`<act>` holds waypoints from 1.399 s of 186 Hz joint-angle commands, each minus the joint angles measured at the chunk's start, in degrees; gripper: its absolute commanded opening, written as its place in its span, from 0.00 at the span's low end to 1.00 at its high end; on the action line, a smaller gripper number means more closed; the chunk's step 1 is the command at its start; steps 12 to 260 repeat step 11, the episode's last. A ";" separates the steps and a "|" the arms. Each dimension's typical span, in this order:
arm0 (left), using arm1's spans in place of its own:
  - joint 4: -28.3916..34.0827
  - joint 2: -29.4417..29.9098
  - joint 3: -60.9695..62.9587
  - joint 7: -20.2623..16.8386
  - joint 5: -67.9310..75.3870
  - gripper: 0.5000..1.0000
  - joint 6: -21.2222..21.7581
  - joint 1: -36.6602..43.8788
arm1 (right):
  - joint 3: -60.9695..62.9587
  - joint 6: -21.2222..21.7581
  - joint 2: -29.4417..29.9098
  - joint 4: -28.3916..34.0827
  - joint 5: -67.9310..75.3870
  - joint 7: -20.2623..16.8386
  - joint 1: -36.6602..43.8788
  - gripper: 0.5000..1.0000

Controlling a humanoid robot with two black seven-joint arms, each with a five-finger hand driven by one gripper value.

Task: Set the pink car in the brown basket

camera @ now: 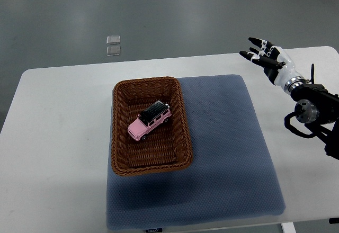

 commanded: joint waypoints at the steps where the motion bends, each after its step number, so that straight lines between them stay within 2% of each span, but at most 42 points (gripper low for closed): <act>1: -0.05 0.00 0.08 0.00 0.00 1.00 0.00 0.00 | 0.00 0.03 0.01 -0.06 -0.07 0.02 -0.27 0.83; 260: -0.05 0.00 0.08 0.00 0.00 1.00 0.00 0.00 | 0.00 0.12 0.01 -0.06 -0.07 0.19 -0.36 0.83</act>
